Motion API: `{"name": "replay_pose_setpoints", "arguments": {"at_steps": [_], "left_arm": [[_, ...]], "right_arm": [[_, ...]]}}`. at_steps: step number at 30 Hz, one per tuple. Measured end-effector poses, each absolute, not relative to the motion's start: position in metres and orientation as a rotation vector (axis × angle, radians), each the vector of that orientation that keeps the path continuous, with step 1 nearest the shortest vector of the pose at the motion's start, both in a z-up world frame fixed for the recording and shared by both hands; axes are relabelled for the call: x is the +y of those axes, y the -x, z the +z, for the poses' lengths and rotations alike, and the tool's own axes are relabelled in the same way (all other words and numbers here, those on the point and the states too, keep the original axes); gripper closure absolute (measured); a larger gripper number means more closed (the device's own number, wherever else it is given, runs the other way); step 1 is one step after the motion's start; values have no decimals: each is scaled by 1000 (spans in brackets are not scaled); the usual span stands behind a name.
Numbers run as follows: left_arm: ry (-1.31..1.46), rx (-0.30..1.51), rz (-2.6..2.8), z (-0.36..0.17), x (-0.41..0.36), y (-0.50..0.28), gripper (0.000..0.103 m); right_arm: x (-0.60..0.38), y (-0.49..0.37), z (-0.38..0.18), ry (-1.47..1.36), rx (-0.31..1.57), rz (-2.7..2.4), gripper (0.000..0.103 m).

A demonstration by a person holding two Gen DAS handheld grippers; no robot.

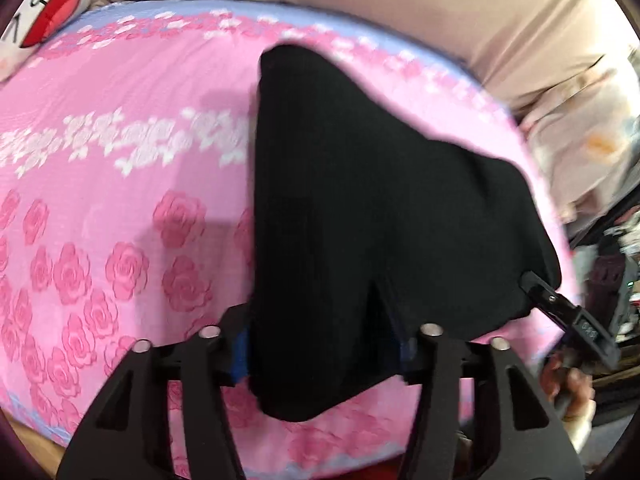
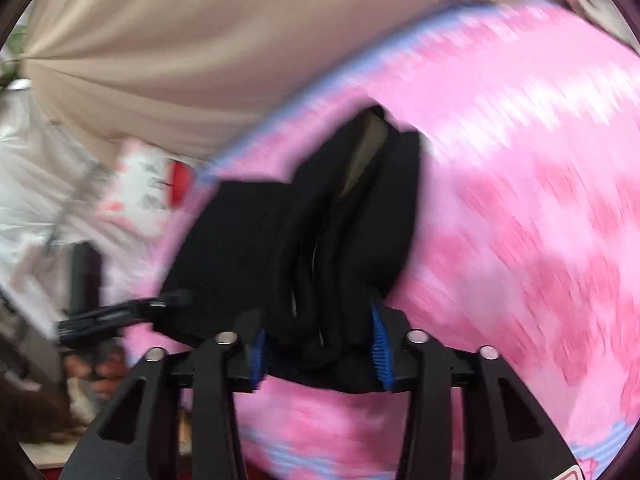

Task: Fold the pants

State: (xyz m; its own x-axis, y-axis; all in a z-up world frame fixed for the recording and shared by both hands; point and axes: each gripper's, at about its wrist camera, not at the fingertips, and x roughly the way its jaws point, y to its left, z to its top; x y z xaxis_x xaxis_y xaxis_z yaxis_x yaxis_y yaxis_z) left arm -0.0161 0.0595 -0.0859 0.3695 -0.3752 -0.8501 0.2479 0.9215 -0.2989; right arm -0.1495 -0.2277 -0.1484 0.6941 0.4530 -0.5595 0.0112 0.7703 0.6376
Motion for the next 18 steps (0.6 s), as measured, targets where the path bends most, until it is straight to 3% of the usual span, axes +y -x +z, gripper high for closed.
{"name": "replay_pose_setpoints", "arguments": {"at_steps": [5, 18], "left_arm": [[119, 1089, -333, -87, 68, 24, 23], [64, 1058, -285, -87, 62, 26, 17]], "right_arm": [[-232, 149, -144, -709, 756, 271, 38], [-223, 141, -146, -682, 756, 268, 28]]}}
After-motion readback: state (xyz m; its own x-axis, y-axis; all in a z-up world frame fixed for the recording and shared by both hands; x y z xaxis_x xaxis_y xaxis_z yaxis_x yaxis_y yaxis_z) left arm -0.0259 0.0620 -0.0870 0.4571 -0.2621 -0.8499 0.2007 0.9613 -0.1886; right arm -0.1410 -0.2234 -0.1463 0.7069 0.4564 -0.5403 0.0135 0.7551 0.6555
